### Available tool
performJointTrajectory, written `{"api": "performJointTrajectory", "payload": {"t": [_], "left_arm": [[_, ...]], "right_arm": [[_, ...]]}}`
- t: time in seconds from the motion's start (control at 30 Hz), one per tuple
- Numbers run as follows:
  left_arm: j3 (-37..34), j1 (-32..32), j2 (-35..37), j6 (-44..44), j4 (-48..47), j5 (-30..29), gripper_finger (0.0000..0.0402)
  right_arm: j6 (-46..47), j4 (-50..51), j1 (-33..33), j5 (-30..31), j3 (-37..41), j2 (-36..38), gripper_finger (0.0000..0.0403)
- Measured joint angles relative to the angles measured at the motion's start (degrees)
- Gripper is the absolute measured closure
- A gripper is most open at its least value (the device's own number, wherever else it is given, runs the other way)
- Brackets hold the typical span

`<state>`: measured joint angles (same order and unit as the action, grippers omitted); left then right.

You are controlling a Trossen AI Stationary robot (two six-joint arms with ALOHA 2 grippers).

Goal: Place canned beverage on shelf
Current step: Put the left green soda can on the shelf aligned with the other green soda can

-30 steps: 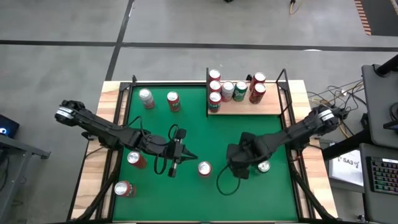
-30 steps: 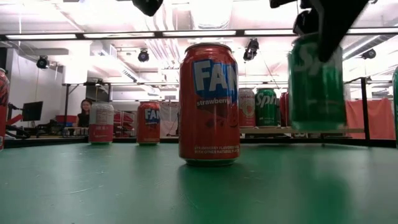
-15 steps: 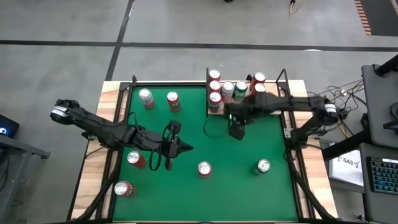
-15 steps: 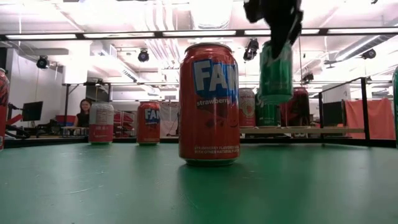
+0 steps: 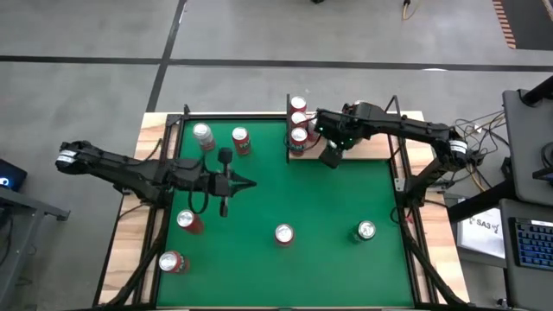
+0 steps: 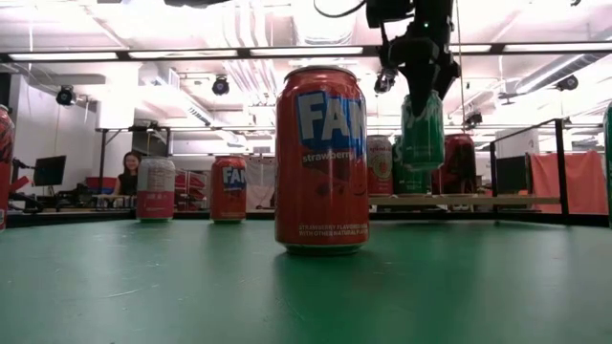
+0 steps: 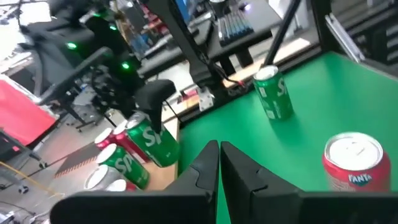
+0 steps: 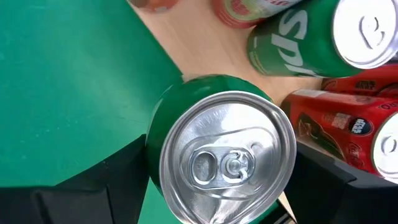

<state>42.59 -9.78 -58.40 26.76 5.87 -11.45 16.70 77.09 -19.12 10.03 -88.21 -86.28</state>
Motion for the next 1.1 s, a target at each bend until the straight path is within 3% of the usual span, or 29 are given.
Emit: {"api": "performJointTrajectory", "payload": {"t": [0.63,0.93,1.1], "left_arm": [[-2.06,1.74,3.26,10.11,2.85,0.47,0.0402],[-2.15,5.08,3.15,12.67,-0.90,0.59,0.0402],[-2.57,8.67,3.04,11.06,-0.88,6.71,0.0402]], "right_arm": [[3.82,-6.27,-0.04,1.42,5.10,-0.07,0.0116],[5.84,-6.26,-0.74,2.01,5.10,-0.07,0.0116],[5.73,-6.26,-2.25,2.05,5.12,-0.07,0.0116]]}}
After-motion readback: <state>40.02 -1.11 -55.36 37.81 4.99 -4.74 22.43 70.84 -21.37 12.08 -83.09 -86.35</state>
